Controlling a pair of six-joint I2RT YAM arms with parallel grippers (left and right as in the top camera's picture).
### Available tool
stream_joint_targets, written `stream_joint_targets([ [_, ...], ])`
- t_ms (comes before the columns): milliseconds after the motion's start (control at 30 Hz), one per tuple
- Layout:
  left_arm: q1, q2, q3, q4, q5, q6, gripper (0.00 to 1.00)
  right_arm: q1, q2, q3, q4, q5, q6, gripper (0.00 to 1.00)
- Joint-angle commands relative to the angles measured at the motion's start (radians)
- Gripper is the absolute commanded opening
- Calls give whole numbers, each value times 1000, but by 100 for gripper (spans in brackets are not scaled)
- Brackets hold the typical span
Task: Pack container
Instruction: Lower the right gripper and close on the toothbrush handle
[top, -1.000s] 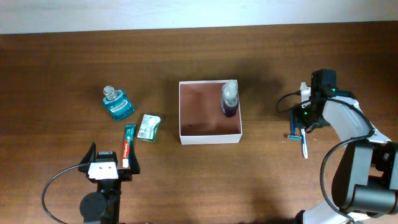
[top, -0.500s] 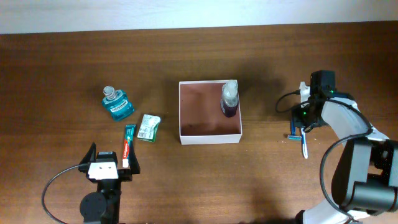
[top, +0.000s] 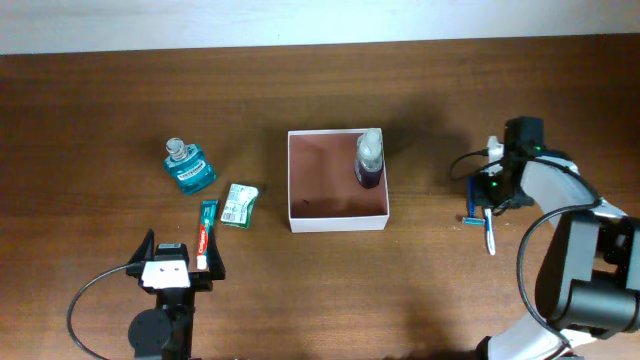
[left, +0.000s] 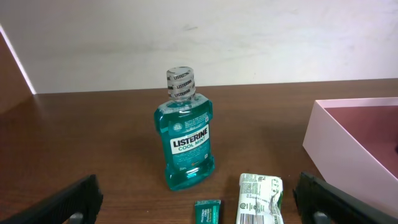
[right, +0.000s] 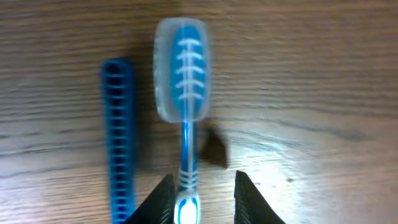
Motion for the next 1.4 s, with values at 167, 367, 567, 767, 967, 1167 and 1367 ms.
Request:
stream_joint_targets([
  [167,-4,-7,-2,-7,0,16,99,-68,9,-13,-46,-40,36,25],
  [367,-4,-7,-2,-7,0,16,99,-66,9,-13,-50,-62,36,25],
  [567,-4,-7,-2,-7,0,16,99,-68,9,-13,-104,-61,37,25],
  [767,-4,-7,-2,-7,0,16,99,-68,9,-13,-114,-61,36,25],
  [967,-4,-7,-2,-7,0,16,100,-68,9,-13,-113,-61,37,21],
  [1167,-4,-7,-2,-7,0,16,99,-68,9,-13,-121,-53,37,9],
  [1367,-4,-7,-2,-7,0,16,99,-68,9,-13,-121,-53,37,4],
])
